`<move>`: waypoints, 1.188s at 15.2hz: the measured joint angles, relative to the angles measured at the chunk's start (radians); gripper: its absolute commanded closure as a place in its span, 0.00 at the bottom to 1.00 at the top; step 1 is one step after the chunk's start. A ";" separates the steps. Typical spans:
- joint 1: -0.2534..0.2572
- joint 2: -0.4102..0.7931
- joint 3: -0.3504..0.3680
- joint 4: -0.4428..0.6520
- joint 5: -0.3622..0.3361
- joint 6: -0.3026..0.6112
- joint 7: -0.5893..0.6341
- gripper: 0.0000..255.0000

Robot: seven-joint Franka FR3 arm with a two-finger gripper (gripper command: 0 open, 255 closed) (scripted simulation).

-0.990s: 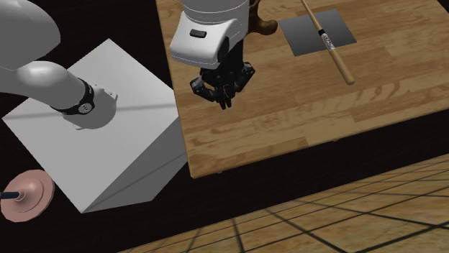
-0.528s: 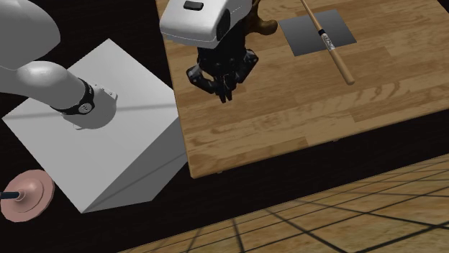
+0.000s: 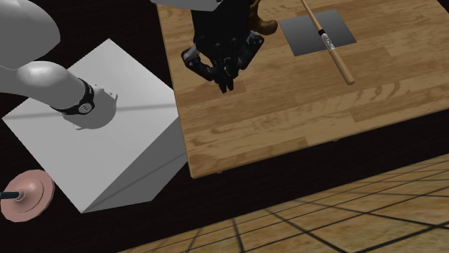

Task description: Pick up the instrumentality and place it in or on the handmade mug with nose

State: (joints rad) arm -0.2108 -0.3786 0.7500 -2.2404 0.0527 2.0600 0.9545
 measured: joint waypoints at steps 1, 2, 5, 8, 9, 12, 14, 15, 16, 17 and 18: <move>0.002 -0.007 -0.006 0.009 0.003 -0.015 -0.006 1.00; 0.002 -0.008 -0.008 0.020 0.004 -0.027 -0.007 1.00; 0.003 -0.016 -0.018 0.052 0.006 -0.065 -0.016 1.00; 0.003 -0.014 -0.013 0.090 0.005 -0.102 -0.008 1.00; 0.008 -0.011 0.004 0.100 0.006 -0.110 0.013 1.00; 0.008 0.026 0.070 0.156 -0.011 -0.136 0.089 1.00; 0.000 0.072 0.130 0.202 -0.036 -0.148 0.154 1.00; -0.001 0.088 0.157 0.222 -0.046 -0.158 0.185 1.00; 0.003 0.092 0.176 0.238 -0.048 -0.173 0.209 1.00; -0.008 0.130 0.219 0.279 -0.075 -0.188 0.251 1.00; -0.014 0.161 0.255 0.301 -0.099 -0.194 0.289 1.00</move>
State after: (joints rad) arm -0.2248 -0.2172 1.0045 -1.9396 -0.0458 1.8662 1.2439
